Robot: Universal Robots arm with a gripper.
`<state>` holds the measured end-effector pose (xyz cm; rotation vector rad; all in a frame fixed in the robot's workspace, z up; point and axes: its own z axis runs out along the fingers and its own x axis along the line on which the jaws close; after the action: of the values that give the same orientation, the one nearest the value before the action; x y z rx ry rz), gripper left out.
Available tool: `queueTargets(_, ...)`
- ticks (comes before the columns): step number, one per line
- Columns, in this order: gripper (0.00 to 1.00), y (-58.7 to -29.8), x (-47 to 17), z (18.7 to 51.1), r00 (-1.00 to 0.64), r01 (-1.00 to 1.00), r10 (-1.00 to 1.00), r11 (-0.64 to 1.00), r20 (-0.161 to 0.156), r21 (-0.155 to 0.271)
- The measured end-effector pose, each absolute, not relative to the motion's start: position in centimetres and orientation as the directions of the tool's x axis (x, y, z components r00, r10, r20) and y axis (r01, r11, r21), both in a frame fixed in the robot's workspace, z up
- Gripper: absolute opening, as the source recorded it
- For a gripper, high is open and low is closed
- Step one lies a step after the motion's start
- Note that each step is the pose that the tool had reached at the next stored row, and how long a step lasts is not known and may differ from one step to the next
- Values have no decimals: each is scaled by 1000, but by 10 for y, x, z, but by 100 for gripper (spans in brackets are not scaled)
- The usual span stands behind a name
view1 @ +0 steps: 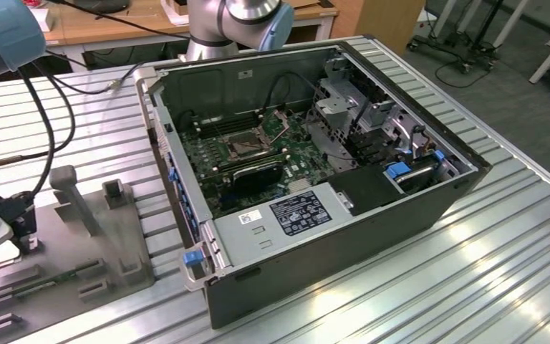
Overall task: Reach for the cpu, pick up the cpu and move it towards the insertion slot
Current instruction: 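Pick up the cpu and move it towards the insertion slot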
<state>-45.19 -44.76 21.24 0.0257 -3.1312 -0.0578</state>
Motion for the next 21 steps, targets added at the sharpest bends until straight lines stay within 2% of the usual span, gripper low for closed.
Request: queueTargets(21,55,-448,-452,225,-1000,-16,-17,999,9,37)
